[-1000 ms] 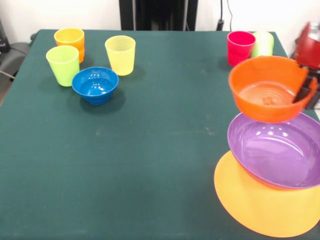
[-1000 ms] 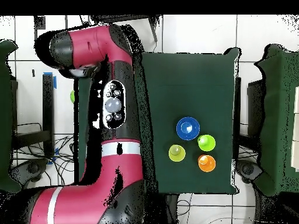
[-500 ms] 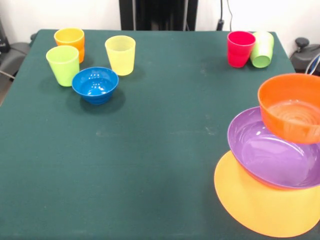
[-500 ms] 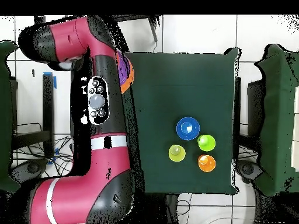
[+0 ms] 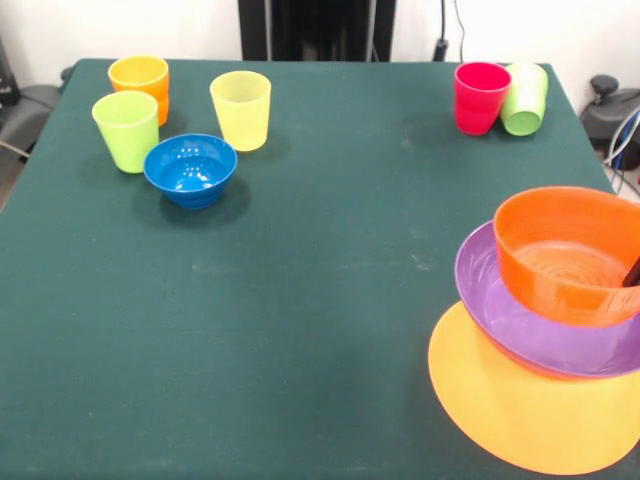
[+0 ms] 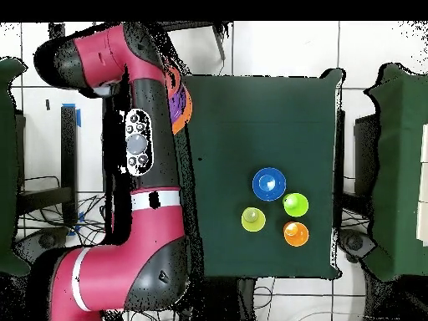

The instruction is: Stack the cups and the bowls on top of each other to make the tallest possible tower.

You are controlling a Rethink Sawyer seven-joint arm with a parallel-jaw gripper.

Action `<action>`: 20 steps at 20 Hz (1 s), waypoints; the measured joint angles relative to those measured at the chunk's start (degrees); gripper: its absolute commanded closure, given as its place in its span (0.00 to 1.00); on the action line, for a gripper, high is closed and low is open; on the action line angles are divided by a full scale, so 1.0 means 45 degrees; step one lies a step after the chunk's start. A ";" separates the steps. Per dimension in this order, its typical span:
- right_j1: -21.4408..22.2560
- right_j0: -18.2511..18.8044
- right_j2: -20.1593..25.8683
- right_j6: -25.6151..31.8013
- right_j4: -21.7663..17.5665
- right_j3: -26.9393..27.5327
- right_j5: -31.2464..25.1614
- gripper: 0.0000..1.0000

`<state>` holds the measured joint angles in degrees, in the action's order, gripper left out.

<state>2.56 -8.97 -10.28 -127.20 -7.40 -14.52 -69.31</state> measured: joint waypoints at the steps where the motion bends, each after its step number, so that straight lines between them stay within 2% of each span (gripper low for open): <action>1: -0.0043 0.0000 -0.0040 0.0000 0.0000 0.0035 0.0000 1.00; 12: -0.0760 -0.0007 -0.0148 0.0000 0.0398 0.0686 -0.0003 1.00; 20: -0.1250 -0.0134 -0.0269 0.0000 0.1062 0.0950 -0.0405 1.00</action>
<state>-3.06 -9.58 -11.49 -127.20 -2.62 -10.24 -71.13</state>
